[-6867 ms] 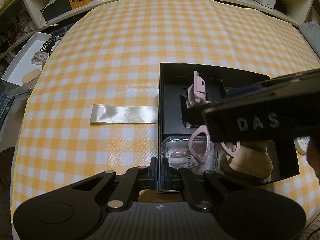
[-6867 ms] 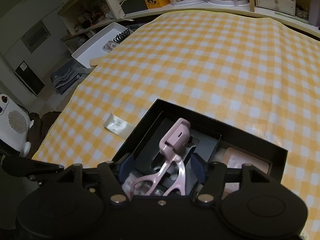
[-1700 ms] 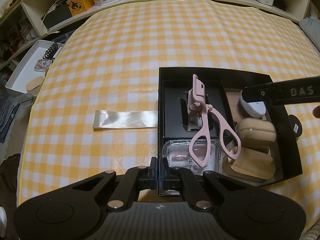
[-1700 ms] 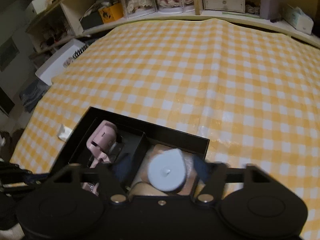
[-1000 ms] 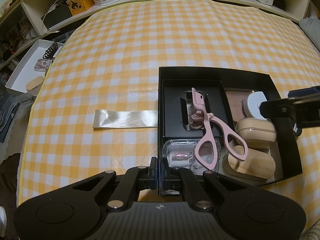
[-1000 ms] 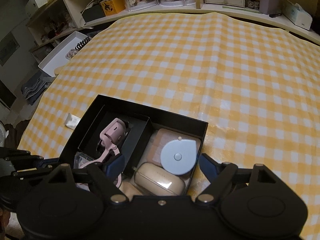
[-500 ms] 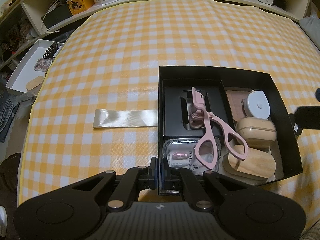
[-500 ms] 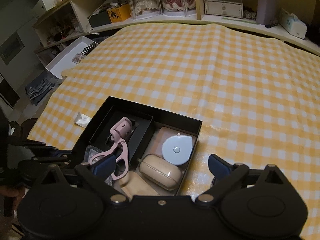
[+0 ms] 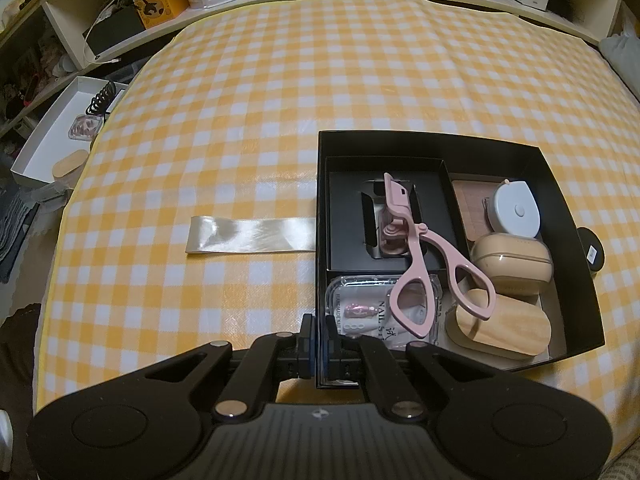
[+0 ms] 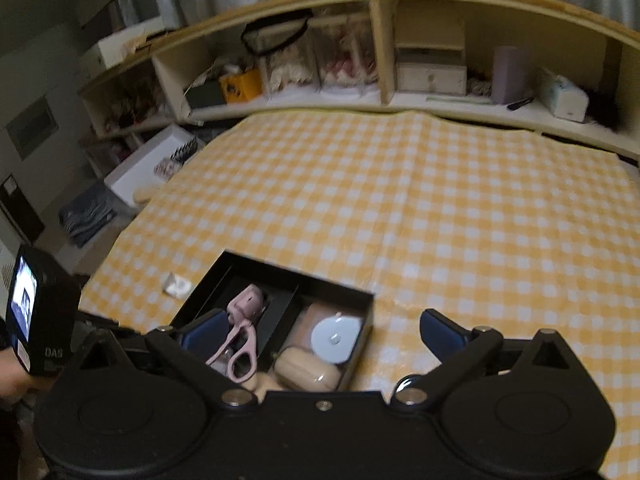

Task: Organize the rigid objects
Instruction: 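Move the right gripper back to the black round jar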

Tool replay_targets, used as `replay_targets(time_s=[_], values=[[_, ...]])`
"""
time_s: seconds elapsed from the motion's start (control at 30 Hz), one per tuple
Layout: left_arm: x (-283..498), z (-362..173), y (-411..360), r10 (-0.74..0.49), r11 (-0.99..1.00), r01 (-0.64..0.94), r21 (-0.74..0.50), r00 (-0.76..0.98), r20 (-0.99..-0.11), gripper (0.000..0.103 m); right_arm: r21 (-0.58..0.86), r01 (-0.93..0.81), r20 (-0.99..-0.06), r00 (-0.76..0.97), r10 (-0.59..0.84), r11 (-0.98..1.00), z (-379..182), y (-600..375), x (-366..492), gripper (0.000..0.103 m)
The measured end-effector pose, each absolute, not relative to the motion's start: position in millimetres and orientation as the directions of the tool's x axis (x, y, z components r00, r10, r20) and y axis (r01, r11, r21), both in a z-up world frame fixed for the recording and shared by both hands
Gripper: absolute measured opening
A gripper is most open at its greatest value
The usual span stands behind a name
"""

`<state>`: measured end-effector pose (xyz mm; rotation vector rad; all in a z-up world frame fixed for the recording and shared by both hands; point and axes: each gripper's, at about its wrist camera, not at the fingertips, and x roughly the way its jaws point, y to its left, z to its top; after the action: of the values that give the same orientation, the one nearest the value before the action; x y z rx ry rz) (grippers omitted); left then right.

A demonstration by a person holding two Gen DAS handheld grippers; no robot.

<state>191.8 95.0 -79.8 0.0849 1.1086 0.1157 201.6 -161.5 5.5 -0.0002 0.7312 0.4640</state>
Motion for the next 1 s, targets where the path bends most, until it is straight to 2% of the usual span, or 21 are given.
replay_targets(time_s=[0.27,0.57,0.8,1.0], values=[[191.7,-79.5,95.1,0.135,0.991,-0.051,0.125,0.441,-0.888,0.003,0.192,-0.256,-0.628,0.710,0.319,0.948,0.1,-209.0,219.2,0.103],[185.6,-83.9,96.2,0.122,0.992,-0.062,0.106,0.435,-0.892,0.003,0.183,-0.033,-0.739,0.654,0.160,0.983,-49.8,-248.0,253.2,0.103],[188.7,-85.5,100.6,0.119,0.993,-0.066,0.100,0.431,-0.894,0.002,0.192,0.054,-0.842,0.521,0.137,0.980,-95.3,-254.2,270.9,0.103],[189.1,-86.7,92.0,0.169,0.984,-0.025,0.176,0.436,-0.884,0.004,0.170,0.091,-0.894,0.433,0.115,0.981,-128.2,-250.9,274.5,0.103]])
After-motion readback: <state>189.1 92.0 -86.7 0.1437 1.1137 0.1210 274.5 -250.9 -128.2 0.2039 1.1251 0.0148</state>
